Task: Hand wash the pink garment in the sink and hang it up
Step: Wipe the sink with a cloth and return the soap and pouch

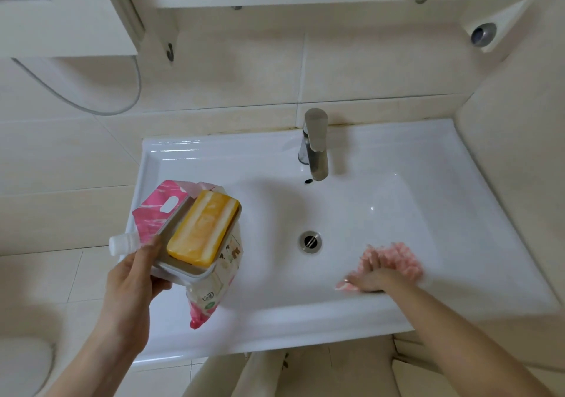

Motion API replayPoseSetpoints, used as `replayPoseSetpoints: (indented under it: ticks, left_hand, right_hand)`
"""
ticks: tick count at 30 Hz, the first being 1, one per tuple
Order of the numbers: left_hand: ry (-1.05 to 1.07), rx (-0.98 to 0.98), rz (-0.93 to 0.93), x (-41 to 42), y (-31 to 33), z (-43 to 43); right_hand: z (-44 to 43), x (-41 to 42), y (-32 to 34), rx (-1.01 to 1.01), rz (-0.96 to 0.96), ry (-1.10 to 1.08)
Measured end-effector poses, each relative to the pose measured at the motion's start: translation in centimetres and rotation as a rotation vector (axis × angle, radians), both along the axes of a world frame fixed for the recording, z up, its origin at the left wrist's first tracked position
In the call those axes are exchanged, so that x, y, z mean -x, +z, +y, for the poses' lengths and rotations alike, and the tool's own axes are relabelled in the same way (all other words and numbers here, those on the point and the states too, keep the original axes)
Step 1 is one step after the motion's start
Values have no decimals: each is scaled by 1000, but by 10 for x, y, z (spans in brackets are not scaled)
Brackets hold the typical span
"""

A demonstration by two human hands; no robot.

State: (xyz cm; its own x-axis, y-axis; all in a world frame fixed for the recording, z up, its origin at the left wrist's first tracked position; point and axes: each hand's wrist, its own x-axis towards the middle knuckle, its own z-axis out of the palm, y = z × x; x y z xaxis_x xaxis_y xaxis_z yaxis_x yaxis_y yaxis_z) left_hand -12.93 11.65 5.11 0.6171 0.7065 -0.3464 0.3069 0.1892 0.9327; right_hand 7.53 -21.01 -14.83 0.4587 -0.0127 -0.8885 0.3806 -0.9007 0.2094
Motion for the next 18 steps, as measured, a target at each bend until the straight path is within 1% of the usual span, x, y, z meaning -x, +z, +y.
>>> replayPoseSetpoints:
  ticks: [1,3,4,5,7,9,11,13,14,15,16,17,18]
  left_hand:
    - [6,-4,-3,2,1,2]
    - [45,-17,-11,5,0,10]
    - [61,-23,-16,7,1,14]
    - [77,-32,-20,8,1,17]
    - [116,-48,-23,10,1,24]
    - [128,-52,-19,9,3,29]
    - [128,-43,-20,9,2,37]
    - [129,-43,-15,11,-1,45]
    - [129,-43,-19,14,-5,51]
    - [135,-39,-10,16,-6,56]
    - [140,-39,-2,19,-10,62]
    - [148,-35,-3,22,-12,65]
    - [147,-32,-10,25,-14,70]
  right_hand:
    - [28,14,6,-43,81,45]
    - [104,53,21,-311,283,93]
    - [146,77,32,-427,345,93]
    - [184,100,37,-515,364,35]
    - [223,128,50,-507,331,59]
    - [203,123,52,-608,300,28]
    - [143,93,49,-693,350,-77]
    - [62,54,46,-615,406,-377]
    - [28,32,34,-537,279,-473]
    - [-6,12,23,-388,136,-408]
    - [-36,-8,3,-272,-64,-285]
    - [-54,-19,6,-217,-99,-202]
    - [-59,-15,-2,-188,-124,-67]
